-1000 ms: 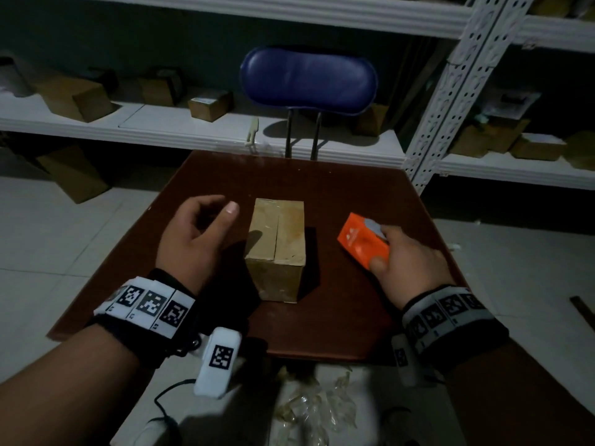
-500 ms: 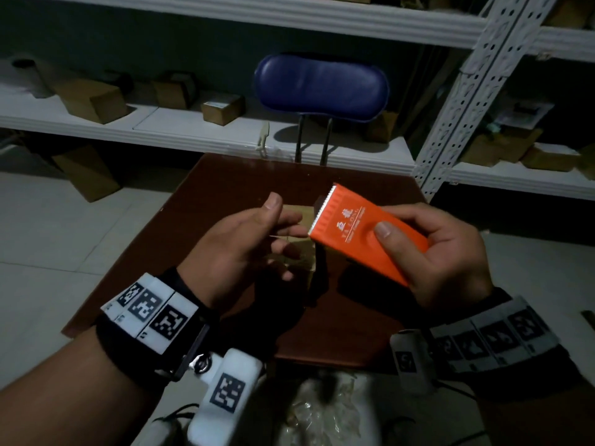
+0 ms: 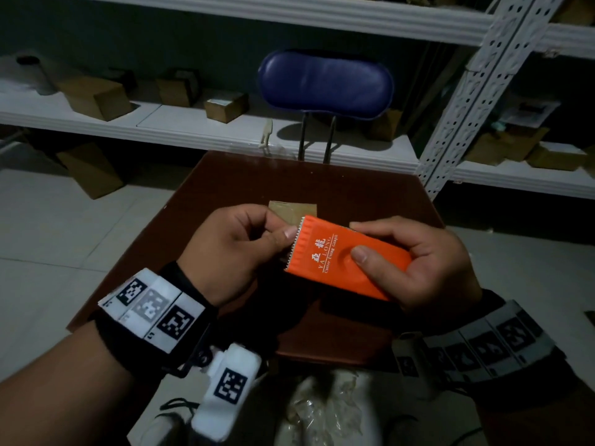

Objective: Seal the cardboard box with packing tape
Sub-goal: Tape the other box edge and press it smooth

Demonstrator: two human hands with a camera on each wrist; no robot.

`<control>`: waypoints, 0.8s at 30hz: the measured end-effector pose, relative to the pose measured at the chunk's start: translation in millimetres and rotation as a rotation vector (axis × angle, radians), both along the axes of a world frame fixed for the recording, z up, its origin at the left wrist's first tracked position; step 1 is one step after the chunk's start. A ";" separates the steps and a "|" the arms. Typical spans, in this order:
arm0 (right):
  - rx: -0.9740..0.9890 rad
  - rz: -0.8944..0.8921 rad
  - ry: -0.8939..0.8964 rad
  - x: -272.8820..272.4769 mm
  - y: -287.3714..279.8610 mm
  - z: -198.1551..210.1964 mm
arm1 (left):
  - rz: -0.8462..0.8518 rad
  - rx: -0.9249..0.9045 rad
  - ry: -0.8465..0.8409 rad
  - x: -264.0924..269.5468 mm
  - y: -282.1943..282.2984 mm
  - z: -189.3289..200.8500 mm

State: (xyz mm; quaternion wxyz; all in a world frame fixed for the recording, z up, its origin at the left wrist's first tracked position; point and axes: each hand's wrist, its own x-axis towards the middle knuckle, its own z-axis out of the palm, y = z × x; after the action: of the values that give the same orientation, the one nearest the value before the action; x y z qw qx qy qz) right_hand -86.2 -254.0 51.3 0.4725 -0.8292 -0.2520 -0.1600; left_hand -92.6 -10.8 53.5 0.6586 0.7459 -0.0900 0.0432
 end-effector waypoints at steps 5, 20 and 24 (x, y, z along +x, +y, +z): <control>-0.097 -0.011 -0.020 2.3 -5.4 0.5 | 0.065 0.206 -0.085 -0.6 6.4 -7.4; -0.106 -0.053 -0.008 7.4 -17.3 -11.3 | 0.154 0.244 0.008 0.6 28.3 -13.2; -0.114 -0.045 0.006 8.7 -17.4 -11.7 | 0.161 0.249 0.000 -1.4 27.4 -11.4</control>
State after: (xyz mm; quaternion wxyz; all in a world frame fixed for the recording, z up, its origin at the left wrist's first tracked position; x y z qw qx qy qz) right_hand -77.6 -271.4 39.6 0.4214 -0.8608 -0.2407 -0.1534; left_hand -94.0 16.6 42.1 0.5554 0.8266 -0.0342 0.0844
